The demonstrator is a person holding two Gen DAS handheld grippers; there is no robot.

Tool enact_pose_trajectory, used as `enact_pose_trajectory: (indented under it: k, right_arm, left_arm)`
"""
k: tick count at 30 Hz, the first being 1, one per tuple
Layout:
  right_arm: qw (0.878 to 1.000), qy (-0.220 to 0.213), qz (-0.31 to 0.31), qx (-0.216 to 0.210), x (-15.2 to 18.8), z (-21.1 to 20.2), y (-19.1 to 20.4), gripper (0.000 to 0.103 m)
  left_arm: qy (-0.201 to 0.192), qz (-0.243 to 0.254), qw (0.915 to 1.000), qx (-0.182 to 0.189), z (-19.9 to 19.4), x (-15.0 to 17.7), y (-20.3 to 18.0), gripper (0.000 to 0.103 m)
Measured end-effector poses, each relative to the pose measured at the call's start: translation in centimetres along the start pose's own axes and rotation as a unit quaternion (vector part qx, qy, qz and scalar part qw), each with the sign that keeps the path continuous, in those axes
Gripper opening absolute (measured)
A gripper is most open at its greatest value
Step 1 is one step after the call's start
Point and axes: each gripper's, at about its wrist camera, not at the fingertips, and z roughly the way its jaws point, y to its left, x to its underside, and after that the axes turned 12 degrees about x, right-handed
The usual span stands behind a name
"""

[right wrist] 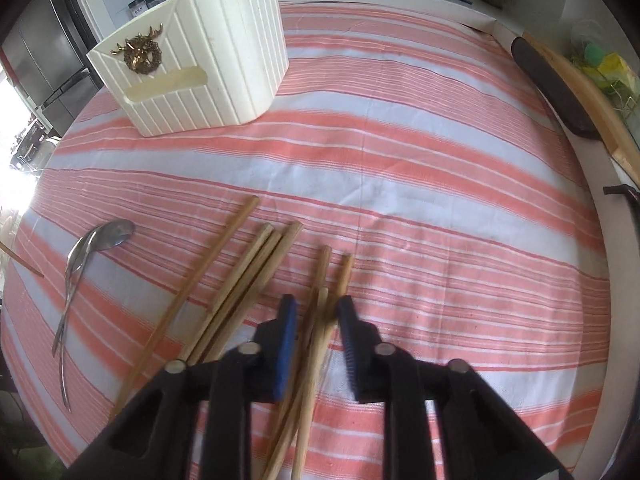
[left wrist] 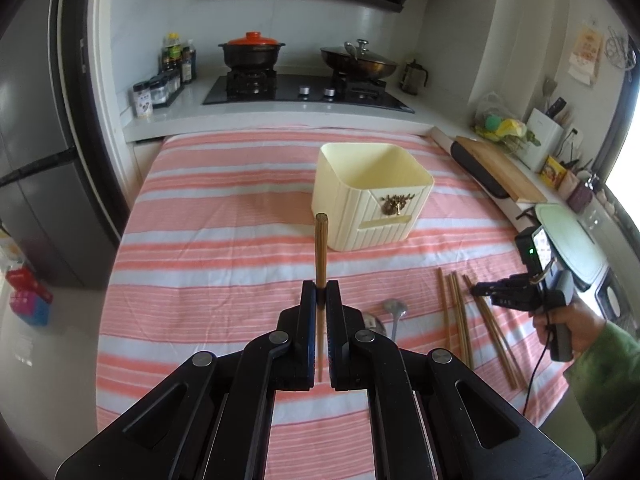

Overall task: Organize utensils
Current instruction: 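Lift the chopsticks with both tools and carry them above the cream basket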

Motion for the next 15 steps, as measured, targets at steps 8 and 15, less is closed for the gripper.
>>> enact_pose_trajectory:
  k: [8, 15]
  right_arm:
    - [0.998, -0.045, 0.029, -0.027, 0.8, -6.9, -2.1, 0.006]
    - [0.991, -0.125, 0.037, -0.041, 1.6, -15.8, -3.2, 0.006]
  left_arm:
    - [0.001, -0.002, 1.0, 0.007, 0.1, 0.0, 0.1, 0.003]
    - [-0.013, -0.001, 0.9996, 0.026, -1.1, -0.9, -0.4, 0.003]
